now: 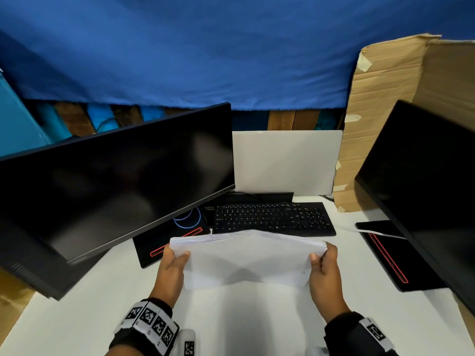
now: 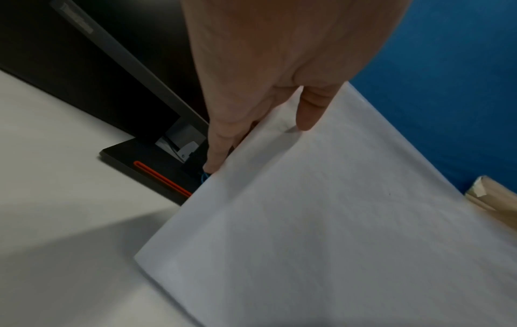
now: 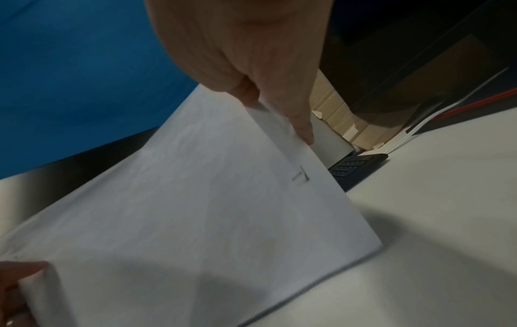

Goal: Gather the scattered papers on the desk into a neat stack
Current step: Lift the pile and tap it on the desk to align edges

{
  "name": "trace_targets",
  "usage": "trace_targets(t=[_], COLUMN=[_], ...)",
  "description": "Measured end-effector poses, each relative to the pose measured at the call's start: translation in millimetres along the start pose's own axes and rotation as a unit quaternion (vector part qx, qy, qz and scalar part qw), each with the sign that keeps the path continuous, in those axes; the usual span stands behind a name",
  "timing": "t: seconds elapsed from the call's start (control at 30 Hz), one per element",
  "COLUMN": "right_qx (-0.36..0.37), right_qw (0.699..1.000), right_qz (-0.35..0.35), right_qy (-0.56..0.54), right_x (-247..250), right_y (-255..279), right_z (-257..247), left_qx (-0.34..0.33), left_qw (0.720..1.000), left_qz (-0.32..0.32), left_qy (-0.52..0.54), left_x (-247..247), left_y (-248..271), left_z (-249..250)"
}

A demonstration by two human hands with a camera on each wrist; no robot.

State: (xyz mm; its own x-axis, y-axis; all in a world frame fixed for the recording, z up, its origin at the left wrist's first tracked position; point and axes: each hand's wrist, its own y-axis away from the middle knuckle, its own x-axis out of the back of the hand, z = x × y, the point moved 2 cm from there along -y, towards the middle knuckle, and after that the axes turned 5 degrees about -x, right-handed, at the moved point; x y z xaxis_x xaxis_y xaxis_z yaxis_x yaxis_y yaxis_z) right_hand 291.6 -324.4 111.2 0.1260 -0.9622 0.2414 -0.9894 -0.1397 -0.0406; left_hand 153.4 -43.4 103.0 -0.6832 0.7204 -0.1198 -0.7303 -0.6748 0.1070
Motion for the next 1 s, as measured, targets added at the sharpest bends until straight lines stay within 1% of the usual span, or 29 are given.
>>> trace_targets(t=[0.03, 0.13, 0.17, 0.2, 0.3, 0.37, 0.43, 0.47, 0.53, 0.6, 0.73, 0.9, 1.0], right_qx=[0.013, 0.102, 0.122, 0.124, 0.109, 0.087, -0.001, -0.040, -0.088, -0.083, -0.042, -0.082, -0.065], right_qw=[1.000, 0.993, 0.989, 0.987, 0.987, 0.994, 1.000, 0.999, 0.995, 0.996, 0.998, 0.996, 0.997], right_qz=[0.001, -0.004, -0.015, -0.024, -0.017, 0.002, 0.013, 0.016, 0.008, 0.006, 0.020, 0.003, 0.007], right_qy=[0.005, 0.051, 0.081, 0.103, 0.115, 0.066, 0.018, 0.022, 0.046, 0.044, 0.031, 0.046, 0.037], right_x=[0, 0, -1, -1, -1, 1, 3, 3, 0, -2, 0, -2, -3], right_y=[3, 14, 16, 16, 17, 15, 10, 7, 4, 3, 5, 5, 5], right_z=[-1, -5, -6, -6, -2, 7, 18, 24, 27, 22, 3, 13, 7], left_qx=[0.004, 0.004, 0.001, -0.003, -0.012, -0.010, -0.014, -0.017, -0.031, -0.048, -0.076, -0.044, -0.049], left_qw=[1.000, 1.000, 1.000, 1.000, 0.999, 0.998, 0.996, 0.996, 0.994, 0.991, 0.986, 0.989, 0.990], left_qz=[0.005, 0.010, 0.010, 0.012, 0.018, 0.017, 0.015, 0.014, 0.014, 0.017, 0.046, 0.029, 0.035], left_qy=[-0.004, -0.010, -0.014, -0.019, -0.044, -0.065, -0.083, -0.091, -0.108, -0.122, -0.140, -0.137, -0.130], left_x=[1, 4, 4, 4, 8, 10, 10, 9, 6, 4, 2, 3, 1], left_y=[0, 0, 1, 2, 2, 1, 2, 3, 4, 4, 3, 5, 5], left_z=[-4, -12, -12, -12, -16, -20, -22, -22, -20, -16, -9, -15, -13])
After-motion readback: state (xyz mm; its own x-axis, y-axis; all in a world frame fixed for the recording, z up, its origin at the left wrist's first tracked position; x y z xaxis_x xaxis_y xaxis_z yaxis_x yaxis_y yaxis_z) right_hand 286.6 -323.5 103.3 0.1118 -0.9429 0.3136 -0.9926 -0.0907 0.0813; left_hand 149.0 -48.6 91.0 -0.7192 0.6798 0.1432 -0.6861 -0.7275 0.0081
